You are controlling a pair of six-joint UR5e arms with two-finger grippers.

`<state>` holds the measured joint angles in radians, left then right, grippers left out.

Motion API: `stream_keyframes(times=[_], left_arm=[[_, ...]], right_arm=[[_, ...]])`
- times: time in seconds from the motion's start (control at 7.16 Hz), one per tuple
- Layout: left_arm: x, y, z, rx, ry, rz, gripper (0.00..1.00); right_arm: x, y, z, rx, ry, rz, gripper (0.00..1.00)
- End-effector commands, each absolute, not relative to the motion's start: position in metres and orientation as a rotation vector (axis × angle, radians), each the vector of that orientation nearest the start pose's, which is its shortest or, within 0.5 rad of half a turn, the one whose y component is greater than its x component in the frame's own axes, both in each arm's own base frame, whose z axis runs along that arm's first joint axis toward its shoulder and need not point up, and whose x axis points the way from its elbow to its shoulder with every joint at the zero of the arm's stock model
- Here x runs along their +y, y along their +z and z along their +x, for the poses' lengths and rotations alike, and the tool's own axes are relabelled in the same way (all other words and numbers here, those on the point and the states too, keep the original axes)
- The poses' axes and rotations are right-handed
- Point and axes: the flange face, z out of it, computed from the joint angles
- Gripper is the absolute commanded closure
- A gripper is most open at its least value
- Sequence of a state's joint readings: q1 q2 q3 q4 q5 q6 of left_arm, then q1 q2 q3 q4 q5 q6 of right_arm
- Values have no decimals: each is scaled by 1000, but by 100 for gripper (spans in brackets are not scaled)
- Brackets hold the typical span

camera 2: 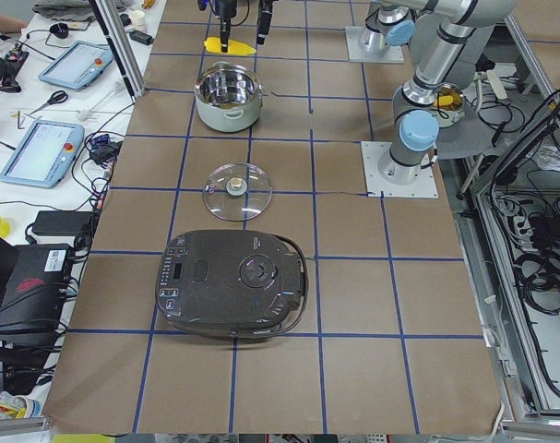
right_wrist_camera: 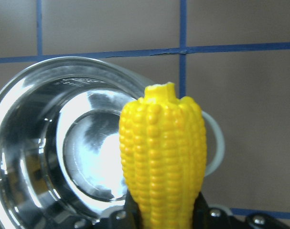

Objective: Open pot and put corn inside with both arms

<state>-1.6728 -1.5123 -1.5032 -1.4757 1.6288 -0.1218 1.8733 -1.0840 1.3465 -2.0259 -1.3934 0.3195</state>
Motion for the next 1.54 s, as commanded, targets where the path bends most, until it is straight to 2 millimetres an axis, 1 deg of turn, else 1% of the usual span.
stream_keyframes(times=[0.0, 0.14, 0.28, 0.56, 0.7, 0.84, 0.98, 1.26, 1.4], left_arm=[[-468, 562, -176, 3090, -360, -46, 0], [-468, 562, -176, 3090, -360, -46, 0], [-467, 563, -176, 3088, -362, -44, 0], [-468, 562, -176, 3090, -362, -43, 0], [-467, 562, -176, 3088, -360, -41, 0], [-467, 562, -175, 3086, -360, -41, 0], [-467, 562, -175, 3087, -360, -44, 0], [-467, 562, -176, 3088, -360, -43, 0], [-467, 561, -176, 3088, -358, -46, 0]], right_arm=[[-616, 328, 398, 2764, -132, -51, 100], [-622, 323, 403, 2730, -145, -60, 100], [-623, 324, 404, 2724, -149, -62, 100], [-627, 302, 405, 2732, -114, -107, 100], [-627, 297, 407, 2723, -90, -81, 90], [-627, 294, 407, 2729, -76, -52, 13], [-626, 296, 406, 2730, -70, -40, 0], [-628, 301, 406, 2727, -81, -38, 0], [-628, 312, 401, 2739, -70, -30, 0]])
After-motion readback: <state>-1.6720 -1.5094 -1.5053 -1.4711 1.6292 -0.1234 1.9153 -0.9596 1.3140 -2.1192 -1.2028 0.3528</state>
